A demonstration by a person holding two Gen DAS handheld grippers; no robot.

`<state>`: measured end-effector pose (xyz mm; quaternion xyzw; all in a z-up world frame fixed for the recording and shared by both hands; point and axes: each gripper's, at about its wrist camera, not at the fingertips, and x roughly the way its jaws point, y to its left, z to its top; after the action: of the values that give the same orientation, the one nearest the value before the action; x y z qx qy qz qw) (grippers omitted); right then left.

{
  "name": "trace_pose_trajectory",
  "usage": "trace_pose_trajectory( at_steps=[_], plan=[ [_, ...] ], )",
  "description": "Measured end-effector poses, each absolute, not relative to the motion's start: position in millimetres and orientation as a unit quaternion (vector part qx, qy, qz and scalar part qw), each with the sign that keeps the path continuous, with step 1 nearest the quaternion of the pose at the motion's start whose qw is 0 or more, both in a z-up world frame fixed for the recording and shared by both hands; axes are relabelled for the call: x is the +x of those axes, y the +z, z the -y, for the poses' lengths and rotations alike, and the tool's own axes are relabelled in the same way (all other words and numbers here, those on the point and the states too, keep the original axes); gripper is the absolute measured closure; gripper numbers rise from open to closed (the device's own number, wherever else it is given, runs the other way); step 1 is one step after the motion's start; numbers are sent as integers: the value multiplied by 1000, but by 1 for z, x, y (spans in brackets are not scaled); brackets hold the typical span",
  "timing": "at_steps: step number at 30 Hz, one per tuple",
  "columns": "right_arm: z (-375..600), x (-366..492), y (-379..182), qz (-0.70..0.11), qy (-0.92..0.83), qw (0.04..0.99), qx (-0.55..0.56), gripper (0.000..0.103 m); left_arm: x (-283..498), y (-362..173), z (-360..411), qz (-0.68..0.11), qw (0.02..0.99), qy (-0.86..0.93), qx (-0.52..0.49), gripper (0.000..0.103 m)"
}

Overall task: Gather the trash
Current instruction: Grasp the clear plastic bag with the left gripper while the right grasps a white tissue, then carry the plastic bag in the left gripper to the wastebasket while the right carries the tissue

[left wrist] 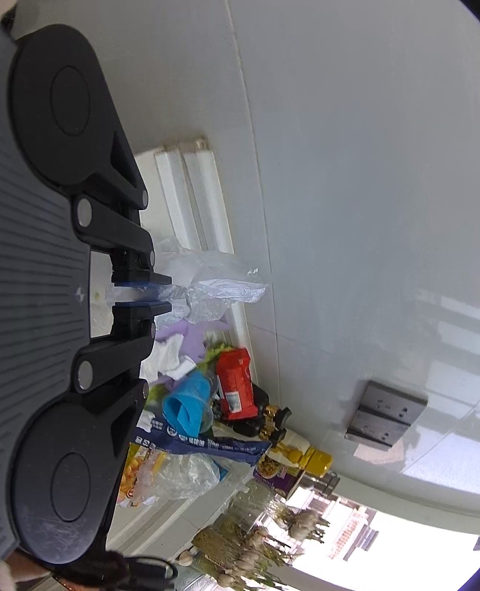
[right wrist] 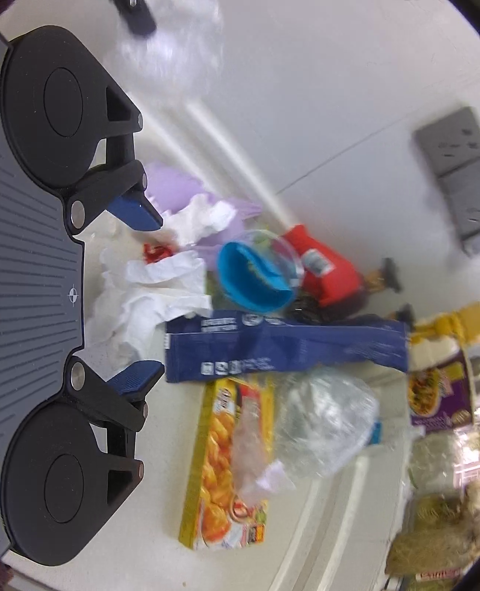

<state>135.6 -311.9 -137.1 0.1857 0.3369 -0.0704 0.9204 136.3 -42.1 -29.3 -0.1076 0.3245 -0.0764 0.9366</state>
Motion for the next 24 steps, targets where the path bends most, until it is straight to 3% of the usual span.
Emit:
trace_pose_trajectory(
  at_steps=[3,6,7,10,24],
  plan=[
    [306,143,-147,-341,-82,920,175,28,127,-33,31,-333,934,-61,-116,97],
    [305,146,-153,-350,-99,913,182,59,118,-36,23,-340,931,-47,-122,97],
    [306,146,-156,-355,-101,910,190,75,116,-36,21,-342,930,-44,-123,97],
    [308,142,-157,-361,-92,905,206,89,108,-39,15,-349,928,-34,-125,97],
    [278,100,-124,-370,-58,908,189,91,76,-54,-14,-377,913,-2,-157,97]
  ],
)
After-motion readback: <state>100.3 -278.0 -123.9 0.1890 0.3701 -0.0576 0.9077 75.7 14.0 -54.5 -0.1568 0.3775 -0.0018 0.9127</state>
